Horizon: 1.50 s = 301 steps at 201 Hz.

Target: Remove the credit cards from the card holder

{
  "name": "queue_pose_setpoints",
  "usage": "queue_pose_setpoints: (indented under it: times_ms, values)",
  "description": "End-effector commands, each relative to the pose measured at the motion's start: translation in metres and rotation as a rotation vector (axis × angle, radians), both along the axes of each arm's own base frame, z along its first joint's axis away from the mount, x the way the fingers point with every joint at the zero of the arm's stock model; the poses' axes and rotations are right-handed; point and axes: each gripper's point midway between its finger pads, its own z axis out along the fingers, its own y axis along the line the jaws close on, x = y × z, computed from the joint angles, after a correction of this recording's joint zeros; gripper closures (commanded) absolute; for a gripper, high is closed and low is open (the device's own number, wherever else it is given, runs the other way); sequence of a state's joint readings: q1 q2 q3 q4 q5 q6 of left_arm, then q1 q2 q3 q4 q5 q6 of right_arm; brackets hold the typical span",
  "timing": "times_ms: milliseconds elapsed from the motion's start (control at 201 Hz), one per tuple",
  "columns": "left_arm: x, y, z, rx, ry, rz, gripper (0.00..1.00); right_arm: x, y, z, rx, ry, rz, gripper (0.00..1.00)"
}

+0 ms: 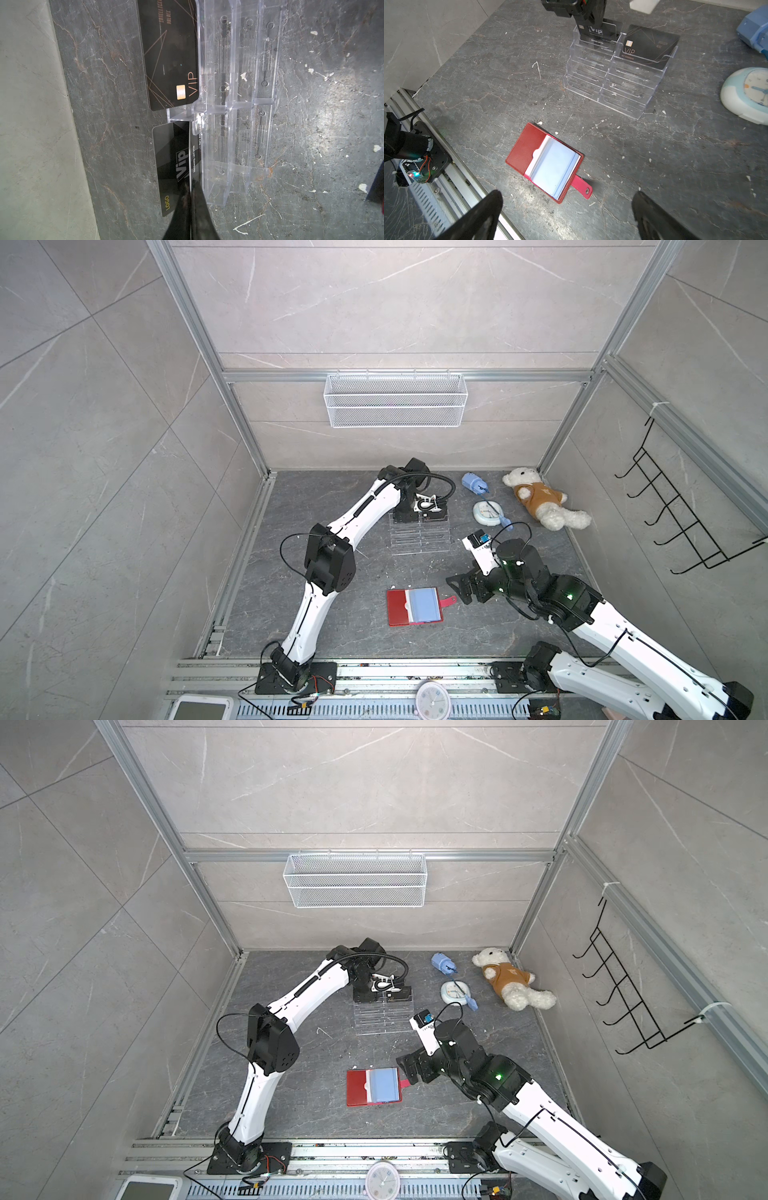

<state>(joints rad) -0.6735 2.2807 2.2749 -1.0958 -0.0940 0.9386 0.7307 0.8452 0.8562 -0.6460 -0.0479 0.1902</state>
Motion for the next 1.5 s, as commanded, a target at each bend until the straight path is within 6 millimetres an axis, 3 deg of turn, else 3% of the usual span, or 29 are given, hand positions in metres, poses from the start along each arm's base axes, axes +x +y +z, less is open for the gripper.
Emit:
queue_pose_setpoints:
  times_ms: [0, 443, 538, 717, 976, 1493]
  values:
    - [-0.001, -0.001, 0.006, -0.016, 0.004, 0.016, 1.0, 0.003, 0.0, -0.005, 0.003, 0.005, -0.015, 0.0]
    - [-0.002, -0.002, 0.001, 0.003, -0.008, 0.023, 1.0, 0.003, 0.0, -0.007, 0.007, 0.011, -0.02, 0.0]
    - [-0.002, -0.003, 0.002, 0.002, -0.013, 0.026, 0.94, 0.003, 0.001, -0.006, 0.01, 0.009, -0.02, 0.0]
    - [-0.004, -0.004, 0.002, 0.01, -0.017, 0.02, 0.92, 0.004, 0.001, -0.009, 0.001, 0.019, -0.019, 0.0]
    - [0.0, -0.004, 0.005, 0.004, -0.034, 0.038, 0.78, 0.004, 0.002, -0.01, -0.002, 0.022, -0.019, 0.0]
    - [0.009, -0.003, 0.016, -0.012, -0.095, 0.068, 0.7, 0.003, 0.003, -0.01, -0.001, 0.026, -0.014, 0.0]
